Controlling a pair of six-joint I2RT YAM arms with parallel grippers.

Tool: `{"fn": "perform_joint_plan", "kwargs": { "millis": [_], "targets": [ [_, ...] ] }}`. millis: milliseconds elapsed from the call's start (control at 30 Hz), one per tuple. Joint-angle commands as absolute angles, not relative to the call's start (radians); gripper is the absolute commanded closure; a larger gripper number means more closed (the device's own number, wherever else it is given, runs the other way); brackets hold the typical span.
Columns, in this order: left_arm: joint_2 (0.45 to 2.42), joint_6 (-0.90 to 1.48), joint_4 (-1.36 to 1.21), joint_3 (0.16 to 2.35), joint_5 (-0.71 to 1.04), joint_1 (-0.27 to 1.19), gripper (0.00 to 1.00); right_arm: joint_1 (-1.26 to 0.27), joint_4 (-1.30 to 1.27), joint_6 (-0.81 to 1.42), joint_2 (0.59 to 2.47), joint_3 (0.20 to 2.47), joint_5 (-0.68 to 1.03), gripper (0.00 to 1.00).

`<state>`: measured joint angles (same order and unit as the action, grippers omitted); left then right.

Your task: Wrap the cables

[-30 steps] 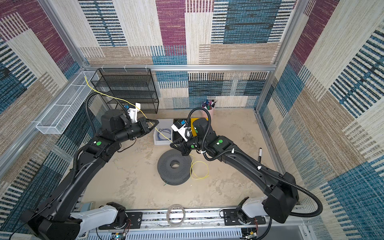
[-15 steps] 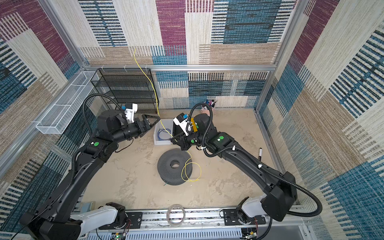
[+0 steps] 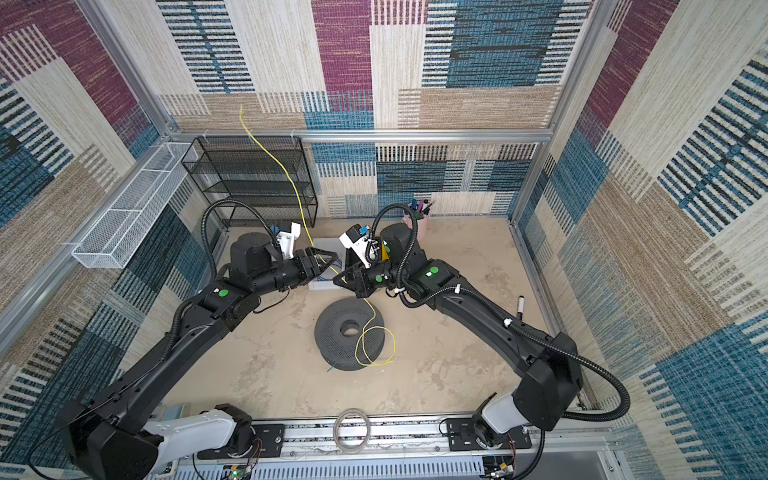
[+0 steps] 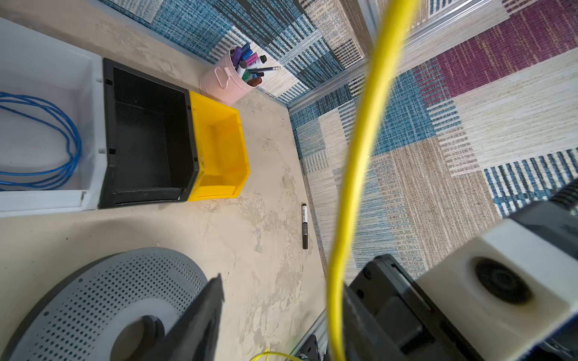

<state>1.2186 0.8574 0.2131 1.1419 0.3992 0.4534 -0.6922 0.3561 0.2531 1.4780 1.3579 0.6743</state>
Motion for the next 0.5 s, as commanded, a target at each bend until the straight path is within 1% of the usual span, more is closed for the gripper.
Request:
{"fn": "perform_joint_plan", "kwargs": {
  "millis": [0, 67, 133, 167, 200, 233, 300, 333, 433, 467],
  "targets": [
    [1.224, 0.9, 0.127, 1.137, 0.402, 0.456, 0.58, -0.692, 0.34, 0.25, 1.489, 1.375, 0.674, 1.0],
    [1.22, 0.912, 0.122, 1.124, 0.403, 0.457, 0.64, -0.692, 0.348, 0.241, 1.496, 1.38, 0.664, 1.0],
    [1.208, 0.921, 0.118, 1.109, 0.396, 0.457, 0.73, -0.692, 0.35, 0.238, 1.504, 1.384, 0.663, 1.0],
    [1.201, 0.923, 0.12, 1.102, 0.39, 0.457, 0.75, -0.692, 0.35, 0.237, 1.507, 1.385, 0.666, 1.0],
    [1.195, 0.925, 0.12, 1.097, 0.388, 0.457, 0.76, -0.692, 0.35, 0.236, 1.51, 1.387, 0.664, 1.0],
    [1.189, 0.928, 0.121, 1.094, 0.386, 0.459, 0.73, -0.692, 0.35, 0.237, 1.514, 1.389, 0.663, 1.0],
    [1.175, 0.931, 0.115, 1.084, 0.39, 0.459, 0.67, -0.692, 0.351, 0.236, 1.518, 1.394, 0.659, 1.0],
    [1.17, 0.931, 0.114, 1.083, 0.389, 0.459, 0.7, -0.692, 0.352, 0.236, 1.52, 1.397, 0.658, 1.0],
    [1.159, 0.928, 0.119, 1.08, 0.388, 0.46, 0.72, -0.693, 0.356, 0.233, 1.529, 1.411, 0.66, 1.0],
    [1.16, 0.927, 0.12, 1.08, 0.39, 0.46, 0.76, -0.693, 0.358, 0.234, 1.533, 1.414, 0.66, 1.0]
  ]
}}
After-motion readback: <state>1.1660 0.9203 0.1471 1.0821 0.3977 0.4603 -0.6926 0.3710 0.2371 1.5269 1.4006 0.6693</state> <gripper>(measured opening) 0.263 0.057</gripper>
